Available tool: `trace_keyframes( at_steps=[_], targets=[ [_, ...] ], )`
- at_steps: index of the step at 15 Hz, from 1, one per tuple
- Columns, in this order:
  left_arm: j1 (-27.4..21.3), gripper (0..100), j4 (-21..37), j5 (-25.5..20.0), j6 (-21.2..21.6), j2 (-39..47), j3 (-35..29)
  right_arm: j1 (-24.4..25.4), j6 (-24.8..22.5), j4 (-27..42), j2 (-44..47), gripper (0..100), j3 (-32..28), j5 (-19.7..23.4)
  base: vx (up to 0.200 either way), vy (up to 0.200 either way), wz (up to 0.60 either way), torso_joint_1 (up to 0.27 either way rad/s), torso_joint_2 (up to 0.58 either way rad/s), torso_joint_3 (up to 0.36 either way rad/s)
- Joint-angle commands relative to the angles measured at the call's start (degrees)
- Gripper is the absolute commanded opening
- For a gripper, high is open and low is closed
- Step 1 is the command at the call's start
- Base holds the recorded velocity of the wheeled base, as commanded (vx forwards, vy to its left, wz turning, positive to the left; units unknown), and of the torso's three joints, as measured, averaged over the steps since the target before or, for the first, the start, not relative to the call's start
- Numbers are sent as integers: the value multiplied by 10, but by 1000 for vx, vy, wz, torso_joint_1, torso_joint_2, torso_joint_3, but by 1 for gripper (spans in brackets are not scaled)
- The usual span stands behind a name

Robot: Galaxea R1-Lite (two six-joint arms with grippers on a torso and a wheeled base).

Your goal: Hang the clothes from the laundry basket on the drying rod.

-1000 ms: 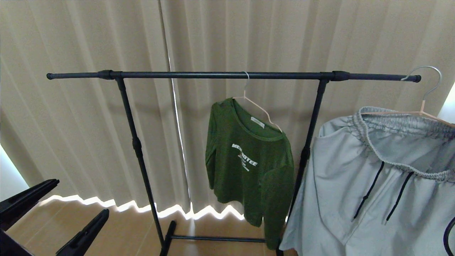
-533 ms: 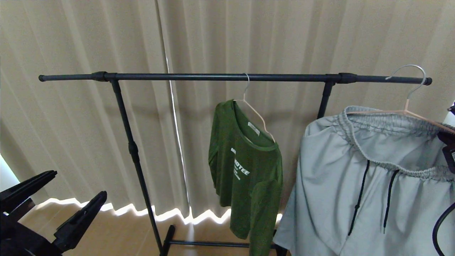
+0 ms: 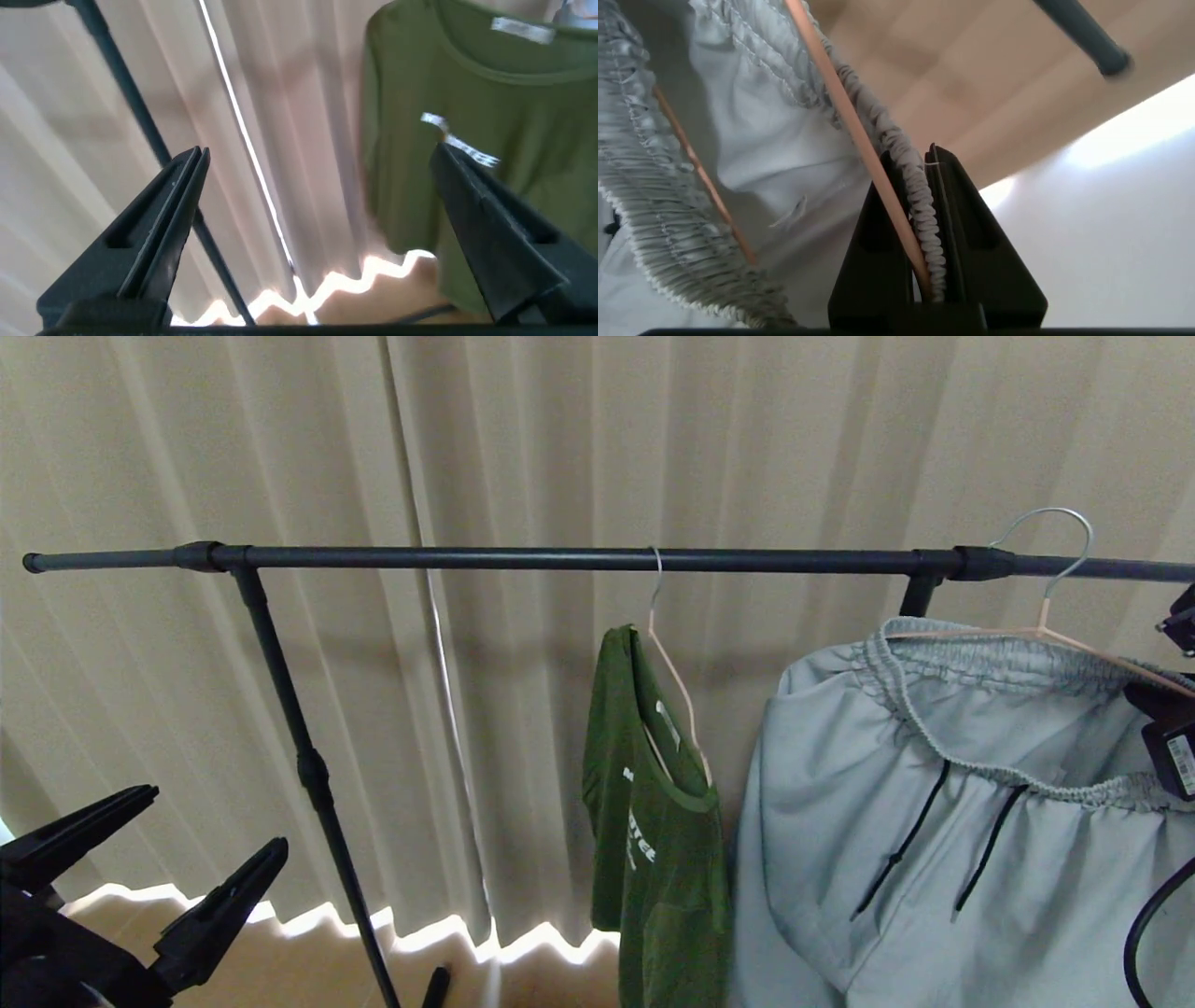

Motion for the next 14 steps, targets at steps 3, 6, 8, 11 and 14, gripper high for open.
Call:
trace_keyframes(
  at_steps=[3,6,8,11,14],
  targets=[
    [0,100,0,0,3,0,3,42,0,1,2,0,3,-2,200,0,0,2,-1,1],
    [0,100,0,-1,3,-1,4,77,0,4,7,0,-3,-6,0,0,0,0,0,0],
    [-1,100,0,-1,3,-1,4,79,0,2,28,0,-13,-7,0,0,0,0,0,0],
    [0,100,0,-1,3,-1,4,80,0,0,69,0,-42,-40,0,0,0,0,0,0],
    [-1,100,0,-1,3,-1,6,101,0,-1,104,0,-63,-77,0,0,0,0,0,0]
  ],
)
